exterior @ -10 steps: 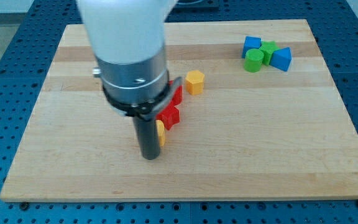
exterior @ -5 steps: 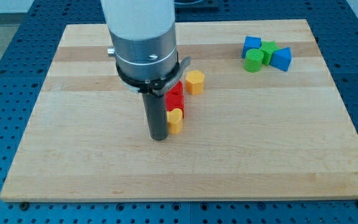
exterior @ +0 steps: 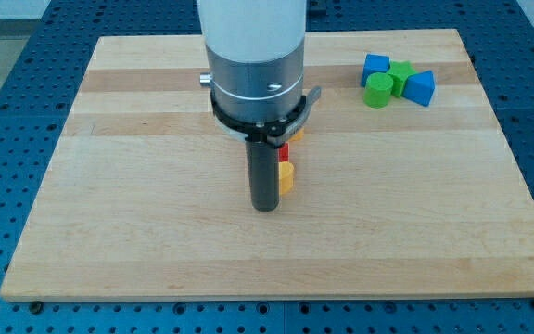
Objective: Move yellow heart to the center
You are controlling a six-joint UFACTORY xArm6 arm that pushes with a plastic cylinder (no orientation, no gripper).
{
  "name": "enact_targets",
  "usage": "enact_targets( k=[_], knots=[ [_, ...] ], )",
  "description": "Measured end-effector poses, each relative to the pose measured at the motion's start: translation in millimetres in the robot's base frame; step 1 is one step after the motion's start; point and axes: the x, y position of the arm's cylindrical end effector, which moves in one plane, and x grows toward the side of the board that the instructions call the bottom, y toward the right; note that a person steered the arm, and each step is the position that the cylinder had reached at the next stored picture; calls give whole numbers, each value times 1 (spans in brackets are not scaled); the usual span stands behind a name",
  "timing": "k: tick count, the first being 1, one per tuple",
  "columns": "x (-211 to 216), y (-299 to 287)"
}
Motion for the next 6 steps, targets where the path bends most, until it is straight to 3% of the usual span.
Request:
enact_targets(
  k=[3, 6],
  knots=[
    [-15, 43],
    [-40, 46]
  ],
)
